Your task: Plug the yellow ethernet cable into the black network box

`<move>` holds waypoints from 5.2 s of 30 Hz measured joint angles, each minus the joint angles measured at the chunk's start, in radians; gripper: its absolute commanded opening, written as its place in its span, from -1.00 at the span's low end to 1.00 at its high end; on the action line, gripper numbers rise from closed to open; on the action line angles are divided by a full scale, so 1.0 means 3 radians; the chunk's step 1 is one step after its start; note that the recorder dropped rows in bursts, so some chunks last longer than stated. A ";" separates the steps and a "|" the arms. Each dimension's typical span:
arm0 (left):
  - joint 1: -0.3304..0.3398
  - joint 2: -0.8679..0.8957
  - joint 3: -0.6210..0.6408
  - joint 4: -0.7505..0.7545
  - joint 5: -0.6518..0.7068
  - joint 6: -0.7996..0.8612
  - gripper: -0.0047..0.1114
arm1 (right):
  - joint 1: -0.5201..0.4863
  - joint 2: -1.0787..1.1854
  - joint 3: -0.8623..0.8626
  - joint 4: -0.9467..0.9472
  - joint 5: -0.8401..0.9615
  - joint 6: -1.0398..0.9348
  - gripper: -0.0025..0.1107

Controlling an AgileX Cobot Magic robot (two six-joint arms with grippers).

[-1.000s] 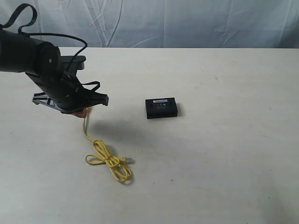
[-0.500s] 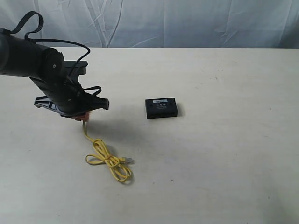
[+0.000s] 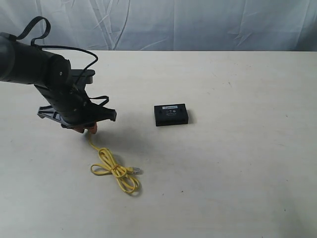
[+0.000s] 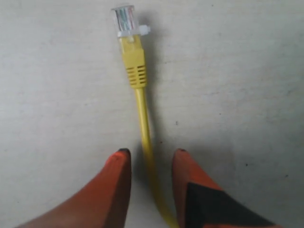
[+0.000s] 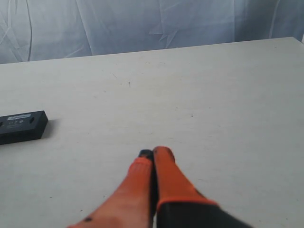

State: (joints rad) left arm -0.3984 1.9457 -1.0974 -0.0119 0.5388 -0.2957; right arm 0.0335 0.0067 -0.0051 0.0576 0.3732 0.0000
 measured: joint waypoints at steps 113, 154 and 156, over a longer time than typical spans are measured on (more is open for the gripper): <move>0.0000 -0.0131 -0.0009 -0.1138 0.0372 0.4133 -0.92 | 0.0000 0.0000 0.0012 0.0006 -0.1930 0.0000 -0.97; 0.0000 -0.0131 -0.0009 -0.1281 0.0359 0.4133 -0.92 | 0.1167 0.6572 -0.4635 0.1423 0.0526 -0.1193 -0.97; 0.0000 -0.0131 -0.0009 -0.1342 0.0359 0.4133 -0.92 | 0.1180 0.6773 -0.4839 0.1423 0.0637 -0.1199 -0.97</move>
State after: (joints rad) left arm -0.3984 1.9064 -1.1000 -0.4143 0.6465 0.9441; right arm 0.3876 2.0385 -1.4568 0.4844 0.5644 -0.3597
